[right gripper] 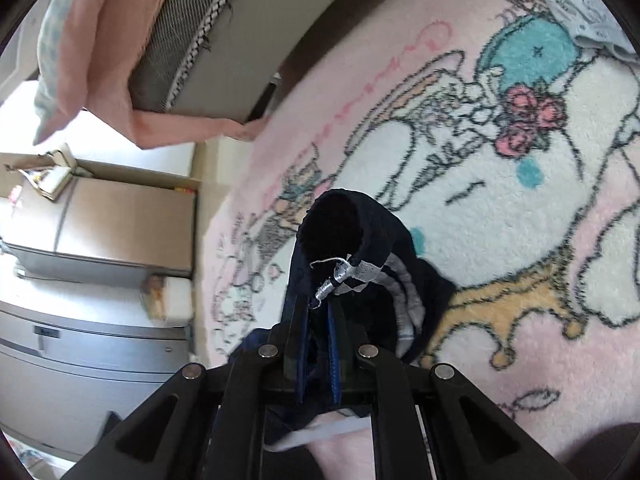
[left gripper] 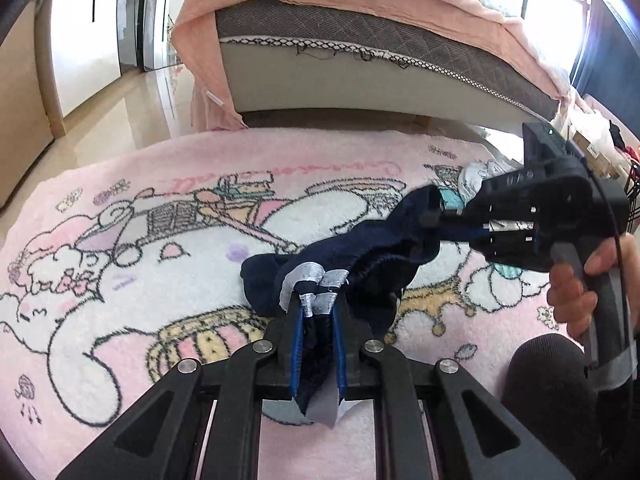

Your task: Fold clothes

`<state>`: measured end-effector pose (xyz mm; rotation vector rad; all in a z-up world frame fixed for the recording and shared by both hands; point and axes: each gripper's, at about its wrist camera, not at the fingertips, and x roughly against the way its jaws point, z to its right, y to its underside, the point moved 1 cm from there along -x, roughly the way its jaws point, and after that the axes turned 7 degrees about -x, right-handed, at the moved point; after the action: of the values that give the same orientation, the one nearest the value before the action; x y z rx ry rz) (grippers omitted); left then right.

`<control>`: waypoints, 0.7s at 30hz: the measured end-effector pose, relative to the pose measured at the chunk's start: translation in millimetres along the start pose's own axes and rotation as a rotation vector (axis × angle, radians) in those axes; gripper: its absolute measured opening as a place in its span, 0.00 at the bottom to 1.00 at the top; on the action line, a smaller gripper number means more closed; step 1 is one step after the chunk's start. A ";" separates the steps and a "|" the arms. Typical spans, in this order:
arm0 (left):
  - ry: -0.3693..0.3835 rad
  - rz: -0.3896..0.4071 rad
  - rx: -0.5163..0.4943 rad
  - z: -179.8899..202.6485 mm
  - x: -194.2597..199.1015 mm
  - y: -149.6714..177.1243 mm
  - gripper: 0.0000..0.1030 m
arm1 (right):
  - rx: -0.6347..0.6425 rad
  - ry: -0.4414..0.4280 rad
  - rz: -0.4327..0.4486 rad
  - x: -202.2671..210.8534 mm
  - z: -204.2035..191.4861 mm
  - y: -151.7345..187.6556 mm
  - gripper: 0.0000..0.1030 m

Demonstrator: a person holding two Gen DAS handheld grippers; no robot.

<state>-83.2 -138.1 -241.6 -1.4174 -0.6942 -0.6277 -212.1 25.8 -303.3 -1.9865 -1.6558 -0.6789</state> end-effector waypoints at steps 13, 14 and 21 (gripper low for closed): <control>-0.021 0.043 -0.084 -10.0 12.1 -41.5 0.11 | 0.084 0.028 0.020 12.8 -22.5 4.3 0.07; -0.023 0.049 -0.096 -9.8 13.1 -46.2 0.11 | 0.092 0.030 0.025 15.4 -24.7 3.9 0.07; -0.047 0.082 -0.178 -10.2 17.9 -80.0 0.11 | 0.159 0.034 0.077 33.9 -47.3 0.4 0.07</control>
<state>-130.9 -152.9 -175.8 -1.6218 -0.6256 -0.6056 -210.3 21.5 -245.4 -1.9044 -1.5545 -0.5332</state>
